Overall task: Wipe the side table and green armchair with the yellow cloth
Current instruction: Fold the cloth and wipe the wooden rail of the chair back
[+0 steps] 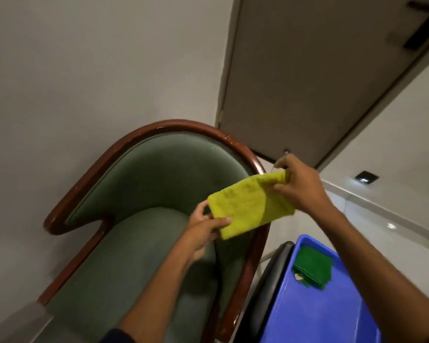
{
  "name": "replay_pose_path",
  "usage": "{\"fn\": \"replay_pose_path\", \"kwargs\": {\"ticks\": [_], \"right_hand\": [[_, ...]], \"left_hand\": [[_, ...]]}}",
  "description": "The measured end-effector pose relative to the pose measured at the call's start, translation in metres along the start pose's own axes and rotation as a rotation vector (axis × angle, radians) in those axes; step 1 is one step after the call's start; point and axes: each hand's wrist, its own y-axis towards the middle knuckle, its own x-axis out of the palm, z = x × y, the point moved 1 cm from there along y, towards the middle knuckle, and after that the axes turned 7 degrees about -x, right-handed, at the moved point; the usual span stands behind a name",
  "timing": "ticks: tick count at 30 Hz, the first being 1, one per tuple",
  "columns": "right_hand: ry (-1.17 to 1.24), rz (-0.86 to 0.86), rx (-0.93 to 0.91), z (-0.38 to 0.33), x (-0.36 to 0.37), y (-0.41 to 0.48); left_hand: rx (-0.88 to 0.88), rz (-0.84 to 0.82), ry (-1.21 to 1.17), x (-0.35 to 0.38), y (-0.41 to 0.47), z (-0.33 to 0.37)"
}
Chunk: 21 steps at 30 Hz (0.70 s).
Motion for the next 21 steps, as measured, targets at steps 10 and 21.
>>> {"fn": "replay_pose_path", "kwargs": {"ticks": [10, 21], "right_hand": [[-0.091, -0.089, 0.202, 0.038, 0.120, 0.014], [-0.495, 0.032, 0.021, 0.029, 0.140, 0.114]], "left_hand": [[0.527, 0.488, 1.323, -0.016, 0.051, 0.028], [0.687, 0.534, 2.109, -0.231, 0.126, 0.193]]}}
